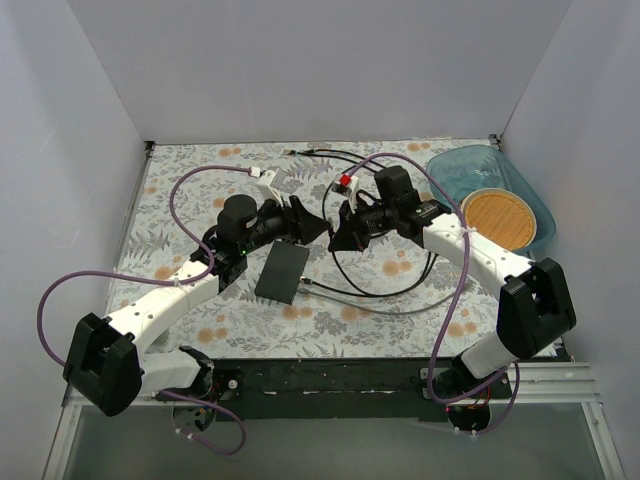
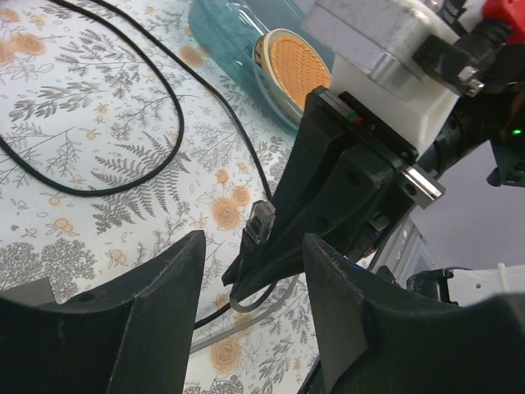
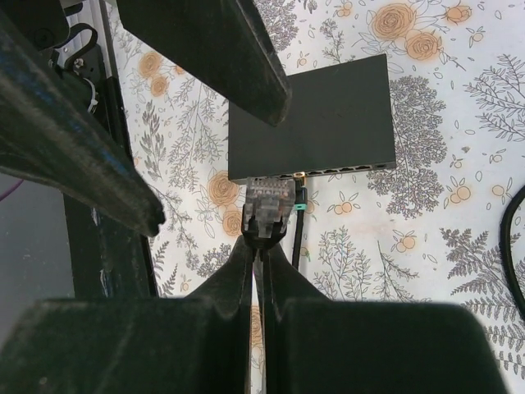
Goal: Insert the plug into the switch port
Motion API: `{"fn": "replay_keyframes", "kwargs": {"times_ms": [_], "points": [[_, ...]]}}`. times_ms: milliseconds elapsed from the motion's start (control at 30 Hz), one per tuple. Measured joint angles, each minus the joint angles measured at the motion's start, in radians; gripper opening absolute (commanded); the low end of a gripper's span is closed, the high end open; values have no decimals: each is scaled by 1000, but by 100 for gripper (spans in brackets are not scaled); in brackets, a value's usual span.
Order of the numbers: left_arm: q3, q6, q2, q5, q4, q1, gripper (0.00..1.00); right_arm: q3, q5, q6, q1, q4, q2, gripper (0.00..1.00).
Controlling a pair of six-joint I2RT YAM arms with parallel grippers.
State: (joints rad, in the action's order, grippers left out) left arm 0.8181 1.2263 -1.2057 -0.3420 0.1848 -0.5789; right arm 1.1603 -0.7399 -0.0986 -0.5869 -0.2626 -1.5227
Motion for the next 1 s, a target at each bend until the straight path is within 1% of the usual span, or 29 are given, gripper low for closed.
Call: {"fn": "replay_keyframes", "kwargs": {"times_ms": [200,433,533,633,667,767,867,933,967,1000], "points": [[0,0,0,-48,32,0,47,0,-19,-6,-5,-2,0,1],[0,-2,-14,-63,53,0,35,0,-27,-9,-25,-7,5,1],[0,-4,-24,-62,55,0,32,0,-30,-9,-33,-8,10,1],[0,-5,-31,-62,56,0,23,0,-32,-8,-38,-8,18,1],[0,-4,-31,-62,56,0,14,-2,-31,-7,-40,-8,21,1],[0,-1,-31,-66,64,-2,0,-9,-29,-5,-44,-6,28,1],[0,1,-31,-66,62,-3,0,-12,-16,6,-44,-5,29,1],[0,7,-31,-56,62,-3,0,-12,8,23,-45,-3,33,13],[-2,13,-30,-47,62,-3,0,-13,27,35,-45,-2,38,28],[-6,21,-27,-35,66,-3,0,-16,48,52,-49,2,45,40]]}}
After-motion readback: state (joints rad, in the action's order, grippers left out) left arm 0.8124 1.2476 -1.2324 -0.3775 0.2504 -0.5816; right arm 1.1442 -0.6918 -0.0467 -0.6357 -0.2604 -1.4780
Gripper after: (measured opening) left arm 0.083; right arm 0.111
